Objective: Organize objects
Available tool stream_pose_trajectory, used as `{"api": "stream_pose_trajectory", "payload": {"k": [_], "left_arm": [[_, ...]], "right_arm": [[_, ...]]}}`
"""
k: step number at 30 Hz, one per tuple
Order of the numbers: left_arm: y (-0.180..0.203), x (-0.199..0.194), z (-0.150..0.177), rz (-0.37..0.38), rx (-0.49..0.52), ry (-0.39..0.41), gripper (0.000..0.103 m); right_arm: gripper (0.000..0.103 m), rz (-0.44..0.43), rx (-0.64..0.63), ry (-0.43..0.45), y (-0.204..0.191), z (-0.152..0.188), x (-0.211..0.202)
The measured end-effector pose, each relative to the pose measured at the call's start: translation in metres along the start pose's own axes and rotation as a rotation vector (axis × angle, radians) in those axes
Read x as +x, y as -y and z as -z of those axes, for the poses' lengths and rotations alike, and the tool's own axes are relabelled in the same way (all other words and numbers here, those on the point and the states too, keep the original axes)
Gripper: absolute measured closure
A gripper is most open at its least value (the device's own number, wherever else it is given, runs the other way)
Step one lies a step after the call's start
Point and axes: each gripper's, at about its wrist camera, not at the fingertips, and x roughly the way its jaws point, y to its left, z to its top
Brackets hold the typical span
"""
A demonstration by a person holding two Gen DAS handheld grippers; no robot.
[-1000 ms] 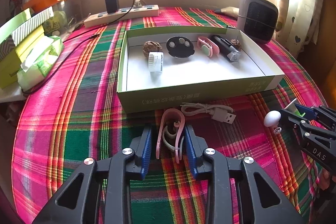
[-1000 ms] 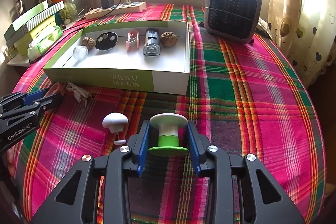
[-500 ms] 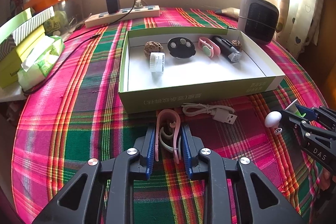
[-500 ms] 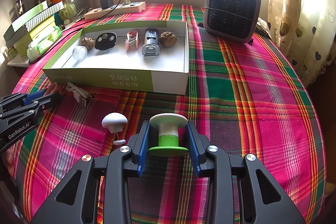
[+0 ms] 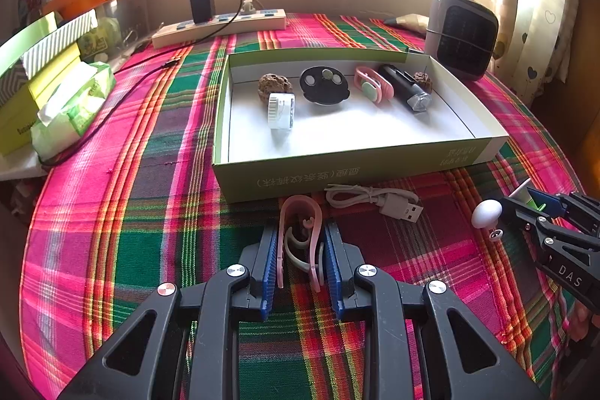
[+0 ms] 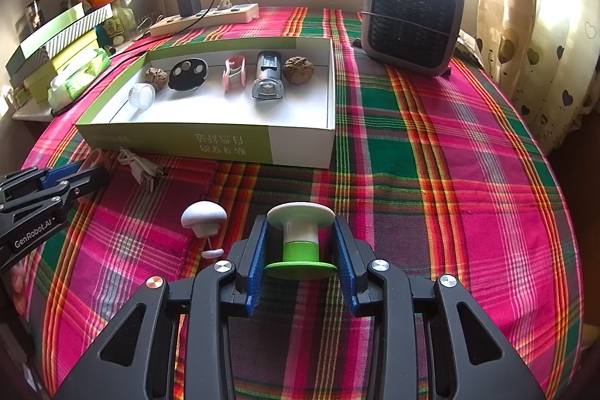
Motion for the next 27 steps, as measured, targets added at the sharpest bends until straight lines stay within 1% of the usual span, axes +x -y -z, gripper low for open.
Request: {"api": "stream_pose_trajectory", "payload": {"k": [10, 27], "left_arm": [[0.001, -0.001, 0.0, 0.018, -0.01, -0.007, 0.082], [-0.002, -0.019, -0.005, 0.029, -0.021, 0.03, 0.082]], "right_arm": [[0.068, -0.001, 0.018, 0.004, 0.002, 0.001, -0.002], [0.068, -0.02, 0.02, 0.039, -0.001, -0.005, -0.014]]}}
